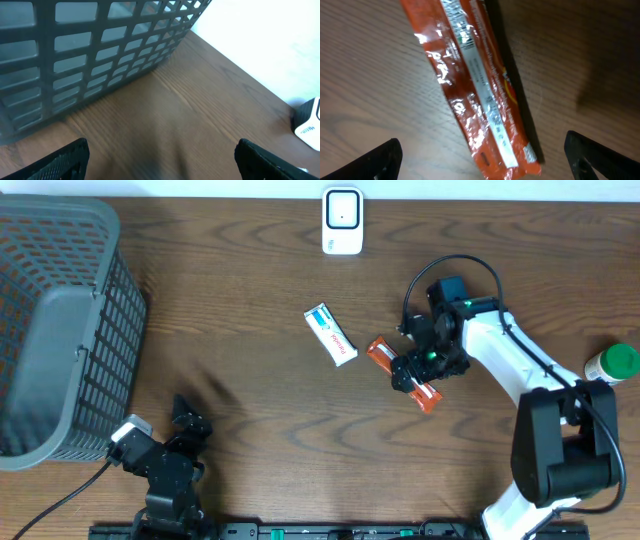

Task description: Scan the item barcode

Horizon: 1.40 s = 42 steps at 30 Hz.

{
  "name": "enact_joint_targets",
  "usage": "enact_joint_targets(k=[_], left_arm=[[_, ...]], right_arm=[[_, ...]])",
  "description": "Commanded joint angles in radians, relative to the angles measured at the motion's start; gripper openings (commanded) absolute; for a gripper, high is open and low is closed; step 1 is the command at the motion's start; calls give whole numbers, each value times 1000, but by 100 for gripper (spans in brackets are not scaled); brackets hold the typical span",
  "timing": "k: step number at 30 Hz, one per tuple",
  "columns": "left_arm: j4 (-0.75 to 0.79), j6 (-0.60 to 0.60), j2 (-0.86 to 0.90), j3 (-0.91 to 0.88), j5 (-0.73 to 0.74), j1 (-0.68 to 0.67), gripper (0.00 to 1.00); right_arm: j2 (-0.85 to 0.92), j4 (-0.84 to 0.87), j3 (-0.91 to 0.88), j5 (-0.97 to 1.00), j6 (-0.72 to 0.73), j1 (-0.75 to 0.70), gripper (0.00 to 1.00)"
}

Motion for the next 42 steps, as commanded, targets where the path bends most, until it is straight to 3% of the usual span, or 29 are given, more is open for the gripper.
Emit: enact_joint_targets(k=[1, 5, 12, 16, 21, 30, 42], left_arm=[[-29, 0, -5, -14, -5, 2, 93], [-29, 0, -5, -14, -5, 2, 93], [-29, 0, -5, -14, -5, 3, 93], [-29, 0, -5, -14, -5, 2, 93], [-29, 0, -5, -14, -5, 2, 94], [-29, 0, -5, -14, -5, 2, 93], [-29, 0, -5, -14, -5, 2, 94]], right_arm=[[34, 4, -3, -27, -47, -23, 99], [77, 6, -4, -27, -47, -21, 95], [154, 7, -6, -26, -38, -18, 73], [205, 18, -28, -26, -9, -14, 47], [223, 72, -79, -26, 27, 0, 3], [148, 58, -56, -46, 94, 3, 1], [-278, 29, -34, -42, 56, 31, 1]])
